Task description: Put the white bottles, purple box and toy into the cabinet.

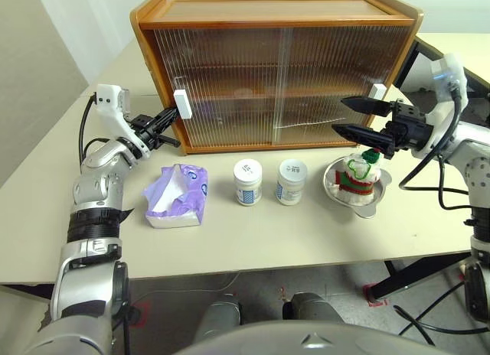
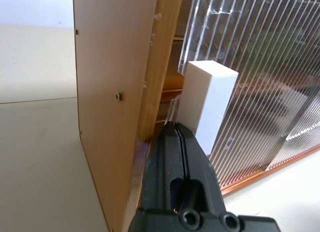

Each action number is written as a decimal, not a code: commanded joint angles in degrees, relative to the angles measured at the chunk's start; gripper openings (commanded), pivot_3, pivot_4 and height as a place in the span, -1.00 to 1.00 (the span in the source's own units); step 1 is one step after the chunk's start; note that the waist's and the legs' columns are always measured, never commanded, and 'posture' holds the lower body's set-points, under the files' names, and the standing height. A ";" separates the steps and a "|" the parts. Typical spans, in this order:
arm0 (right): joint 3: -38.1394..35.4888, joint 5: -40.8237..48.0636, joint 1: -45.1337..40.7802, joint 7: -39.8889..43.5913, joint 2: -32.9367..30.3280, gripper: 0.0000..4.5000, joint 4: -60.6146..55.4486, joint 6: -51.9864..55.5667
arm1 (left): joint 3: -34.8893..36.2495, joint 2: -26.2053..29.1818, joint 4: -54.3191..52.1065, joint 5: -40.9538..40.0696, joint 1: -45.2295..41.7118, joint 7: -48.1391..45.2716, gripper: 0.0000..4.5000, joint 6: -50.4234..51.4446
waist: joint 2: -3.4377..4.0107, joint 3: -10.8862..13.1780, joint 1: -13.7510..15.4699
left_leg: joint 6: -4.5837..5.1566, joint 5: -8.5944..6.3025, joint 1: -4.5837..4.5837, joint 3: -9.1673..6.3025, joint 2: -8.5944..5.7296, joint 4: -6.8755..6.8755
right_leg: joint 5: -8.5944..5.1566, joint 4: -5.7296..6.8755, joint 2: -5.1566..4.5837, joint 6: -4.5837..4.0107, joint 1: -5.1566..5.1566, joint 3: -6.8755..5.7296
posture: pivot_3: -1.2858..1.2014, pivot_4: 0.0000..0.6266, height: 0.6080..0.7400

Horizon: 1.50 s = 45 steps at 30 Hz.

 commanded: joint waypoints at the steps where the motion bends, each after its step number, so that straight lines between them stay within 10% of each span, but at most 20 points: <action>1: -0.97 0.82 0.58 -0.11 0.17 1.00 -0.89 -0.53 | -1.78 -0.94 2.56 1.14 -2.07 -1.28 -0.97 -0.77 | 0.00 0.00 0.03 | 0.00 0.00 0.00 0.00 0.00 0.01 | 0.00 0.00 0.00 0.00 0.00 0.00 | -0.07 -1.00 1.00; 45: -0.45 0.02 1.02 -0.99 0.74 1.00 -0.08 -2.19 | -10.96 -11.76 10.93 4.31 -14.87 -8.65 -0.97 -3.51 | 0.00 0.00 -0.71 | 0.20 -0.07 -0.44 0.02 -0.04 0.78 | 0.21 -0.06 -0.02 0.38 -0.01 0.01 | -0.09 -1.00 1.00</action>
